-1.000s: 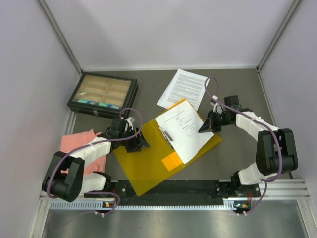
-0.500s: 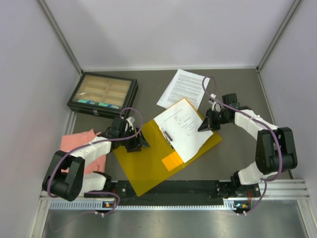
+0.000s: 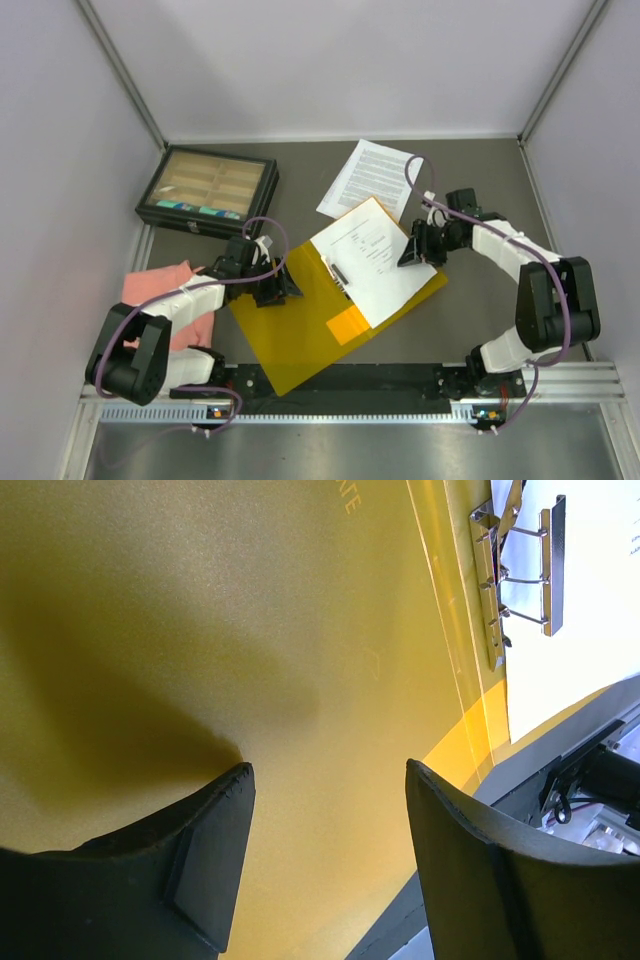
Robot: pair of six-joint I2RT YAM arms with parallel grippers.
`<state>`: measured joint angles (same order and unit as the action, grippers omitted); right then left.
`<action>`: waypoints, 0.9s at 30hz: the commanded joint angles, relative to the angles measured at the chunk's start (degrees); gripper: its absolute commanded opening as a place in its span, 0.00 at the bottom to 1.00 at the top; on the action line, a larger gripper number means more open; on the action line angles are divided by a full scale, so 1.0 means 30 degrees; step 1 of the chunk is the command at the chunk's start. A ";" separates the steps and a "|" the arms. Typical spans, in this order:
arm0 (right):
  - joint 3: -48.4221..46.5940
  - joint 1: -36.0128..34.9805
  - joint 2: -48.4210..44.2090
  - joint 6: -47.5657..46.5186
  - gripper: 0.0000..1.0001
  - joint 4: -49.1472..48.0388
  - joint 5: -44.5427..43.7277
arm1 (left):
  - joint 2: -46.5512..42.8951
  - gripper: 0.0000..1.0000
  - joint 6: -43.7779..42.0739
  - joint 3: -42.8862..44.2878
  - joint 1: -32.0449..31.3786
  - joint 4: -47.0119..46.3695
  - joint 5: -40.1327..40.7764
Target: Put the files into the folder
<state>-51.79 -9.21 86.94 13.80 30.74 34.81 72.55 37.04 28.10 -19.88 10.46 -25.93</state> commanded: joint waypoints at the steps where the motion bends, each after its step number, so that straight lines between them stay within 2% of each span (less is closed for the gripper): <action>1: -0.1397 -0.0619 -0.1525 -0.0470 0.55 0.1057 -0.2482 | 0.0104 0.68 -0.0627 0.0448 -0.0053 0.0498 0.0237; 6: -0.2978 -0.0855 -0.3194 -0.0353 0.70 0.2787 -0.5152 | -0.0570 0.70 -0.0715 0.1498 -0.0053 0.1432 -0.0173; 9: -0.4208 -0.0855 -0.3900 0.0114 0.78 0.3463 -0.7904 | -0.1272 0.73 -0.0306 0.2848 -0.0024 0.1816 -0.0962; 12: -0.5409 -0.0855 -0.3464 0.1022 0.81 0.2822 -1.0484 | -0.1860 0.76 0.0747 0.4283 -0.0024 0.0913 -0.1900; 13: -0.5731 -0.0855 -0.3142 0.1459 0.82 0.2500 -1.1214 | -0.1889 0.76 0.1098 0.4606 -0.0053 -0.0281 -0.2105; 15: -0.6756 -0.0826 -0.1621 0.1901 0.82 0.1623 -1.1456 | -0.1453 0.77 0.2328 0.5572 -0.0053 -0.1751 -0.2254; 17: -0.8220 -0.0767 0.0595 0.2574 0.82 0.1064 -1.0960 | -0.0167 0.77 0.3554 0.6595 -0.0053 -0.4346 -0.1993; 20: -1.0709 -0.0475 0.3819 0.3892 0.81 0.0535 -0.9292 | 0.2818 0.74 0.4732 0.8698 -0.0054 -0.6468 -0.1496; 22: -1.1909 -0.0125 0.5234 0.5063 0.81 -0.0458 -0.8095 | 0.5513 0.68 0.5026 1.0168 -0.0228 -0.7057 -0.1201; 27: -1.3234 0.0579 0.7872 0.6791 0.79 -0.2128 -0.7208 | 1.1921 0.59 0.4617 1.6377 -0.0668 -0.6798 -0.0233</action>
<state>-87.05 -9.52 107.81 27.88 30.22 9.96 97.23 49.74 65.73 -20.75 -5.43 -28.86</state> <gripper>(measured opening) 0.799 0.610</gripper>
